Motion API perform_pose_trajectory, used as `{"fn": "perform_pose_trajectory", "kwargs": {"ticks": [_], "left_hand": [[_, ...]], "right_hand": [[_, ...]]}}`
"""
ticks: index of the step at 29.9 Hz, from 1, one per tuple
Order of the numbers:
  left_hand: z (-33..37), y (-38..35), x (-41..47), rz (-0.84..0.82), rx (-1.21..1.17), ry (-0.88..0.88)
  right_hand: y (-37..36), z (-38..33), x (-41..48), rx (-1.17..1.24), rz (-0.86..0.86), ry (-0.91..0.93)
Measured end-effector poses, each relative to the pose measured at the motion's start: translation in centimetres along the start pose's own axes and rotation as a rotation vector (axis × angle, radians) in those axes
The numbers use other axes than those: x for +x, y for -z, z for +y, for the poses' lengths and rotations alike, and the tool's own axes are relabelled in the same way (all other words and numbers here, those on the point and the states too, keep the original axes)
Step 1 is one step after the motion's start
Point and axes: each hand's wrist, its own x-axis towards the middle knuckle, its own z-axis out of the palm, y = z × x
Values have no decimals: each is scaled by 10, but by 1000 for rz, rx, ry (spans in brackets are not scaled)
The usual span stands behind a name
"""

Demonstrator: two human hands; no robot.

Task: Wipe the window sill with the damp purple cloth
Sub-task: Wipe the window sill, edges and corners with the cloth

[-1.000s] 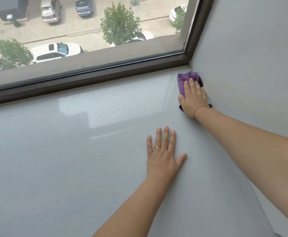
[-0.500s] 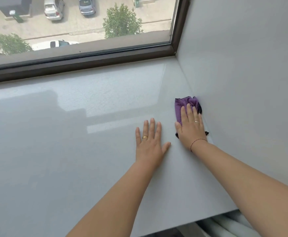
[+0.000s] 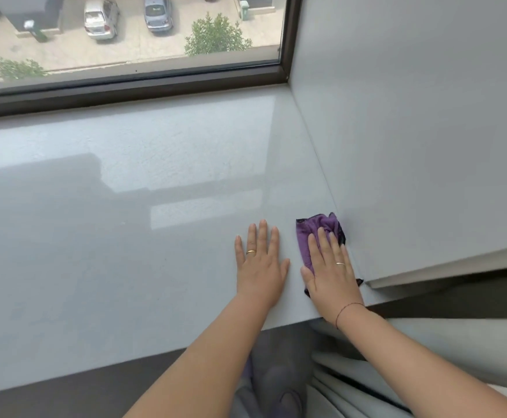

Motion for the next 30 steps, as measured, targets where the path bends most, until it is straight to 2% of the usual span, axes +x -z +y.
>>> {"fn": "perform_pose_trajectory", "kwargs": {"ticks": [4, 10, 20, 25, 30], "left_hand": [[12, -3, -18, -4, 15, -14], [28, -15, -42, -39, 33, -16], [41, -19, -65, -63, 26, -2], [37, -23, -74, -69, 30, -10], [24, -27, -83, -48, 43, -10]], "right_hand": [[-5, 8, -39, 39, 22, 94], [5, 43, -82, 49, 150, 273], [0, 96, -98, 161, 194, 335], [-13, 123, -113, 185, 200, 256], [-17, 128, -118, 302, 270, 12]]}}
